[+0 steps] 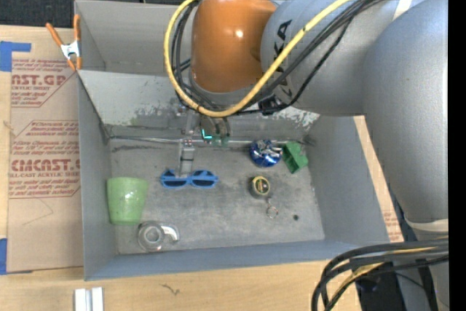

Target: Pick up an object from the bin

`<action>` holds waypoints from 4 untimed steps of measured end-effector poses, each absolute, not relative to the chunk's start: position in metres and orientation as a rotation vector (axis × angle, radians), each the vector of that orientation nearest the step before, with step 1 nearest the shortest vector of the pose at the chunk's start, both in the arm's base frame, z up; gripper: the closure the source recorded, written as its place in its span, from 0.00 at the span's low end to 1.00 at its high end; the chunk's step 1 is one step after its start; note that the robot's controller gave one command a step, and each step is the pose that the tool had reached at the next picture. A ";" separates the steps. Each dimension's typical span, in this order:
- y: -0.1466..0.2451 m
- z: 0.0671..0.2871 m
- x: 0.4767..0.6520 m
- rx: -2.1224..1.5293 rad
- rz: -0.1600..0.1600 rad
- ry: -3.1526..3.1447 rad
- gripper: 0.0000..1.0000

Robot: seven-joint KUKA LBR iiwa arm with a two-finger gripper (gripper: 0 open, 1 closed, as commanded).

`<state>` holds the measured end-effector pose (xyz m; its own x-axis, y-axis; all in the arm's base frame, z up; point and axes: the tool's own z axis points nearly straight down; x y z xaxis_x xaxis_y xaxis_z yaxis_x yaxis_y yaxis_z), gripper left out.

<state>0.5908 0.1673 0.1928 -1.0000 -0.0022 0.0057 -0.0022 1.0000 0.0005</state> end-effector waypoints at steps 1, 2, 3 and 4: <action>0.137 0.087 0.562 -0.077 0.002 -3.133 0.00; 0.138 0.092 0.565 -0.076 -0.003 -3.141 1.00; 0.139 0.270 0.560 0.043 -0.003 -3.153 1.00; 0.129 0.210 0.554 -0.160 0.000 -3.135 1.00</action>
Offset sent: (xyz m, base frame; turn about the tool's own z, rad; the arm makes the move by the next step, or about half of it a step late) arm -0.0260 -0.0300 -0.1005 0.0512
